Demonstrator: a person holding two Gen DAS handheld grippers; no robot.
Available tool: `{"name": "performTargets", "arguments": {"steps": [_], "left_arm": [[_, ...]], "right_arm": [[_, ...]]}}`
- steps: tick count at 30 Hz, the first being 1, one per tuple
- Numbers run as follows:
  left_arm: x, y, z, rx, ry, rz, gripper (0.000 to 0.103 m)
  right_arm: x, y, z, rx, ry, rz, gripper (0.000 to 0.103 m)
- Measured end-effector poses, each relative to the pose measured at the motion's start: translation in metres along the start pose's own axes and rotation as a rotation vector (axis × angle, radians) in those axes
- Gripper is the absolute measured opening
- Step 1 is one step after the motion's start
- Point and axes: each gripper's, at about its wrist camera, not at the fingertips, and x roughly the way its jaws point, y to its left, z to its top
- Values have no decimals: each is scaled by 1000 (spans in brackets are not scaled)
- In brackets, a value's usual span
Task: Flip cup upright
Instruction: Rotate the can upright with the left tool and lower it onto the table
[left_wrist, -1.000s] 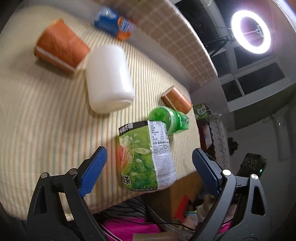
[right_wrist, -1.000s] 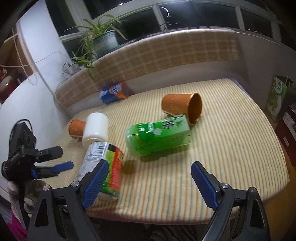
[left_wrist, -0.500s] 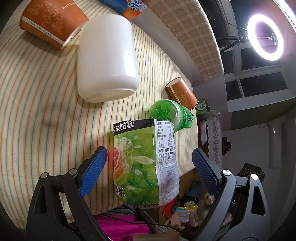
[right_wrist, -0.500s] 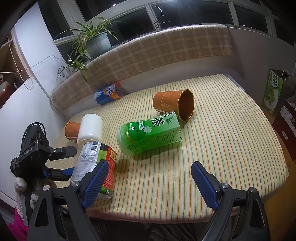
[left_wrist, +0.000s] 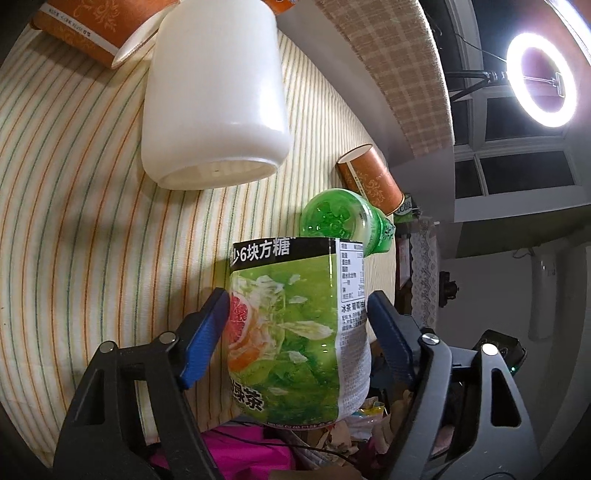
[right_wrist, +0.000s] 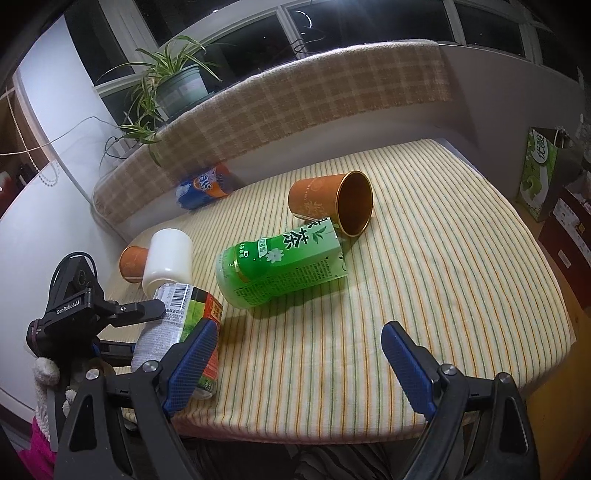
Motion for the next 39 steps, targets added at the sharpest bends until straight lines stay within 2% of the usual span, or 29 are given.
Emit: {"name": "performTargets", "arguments": {"steps": [5, 13, 23, 27, 39], "left_arm": [[-2, -7, -4, 40, -23, 24, 78], [-14, -25, -16, 158, -116, 94, 78], [-24, -50, -43, 377, -253, 221, 77], [-24, -60, -55, 498, -342, 309, 77], [4, -78, -90, 812, -521, 472, 77]], "right_arm": [[1, -1, 0, 6, 3, 1, 92], [3, -4, -1, 17, 4, -4, 92], [7, -1, -2, 13, 14, 2, 92], [8, -1, -2, 12, 15, 1, 92], [9, 0, -5, 9, 19, 8, 92]]}}
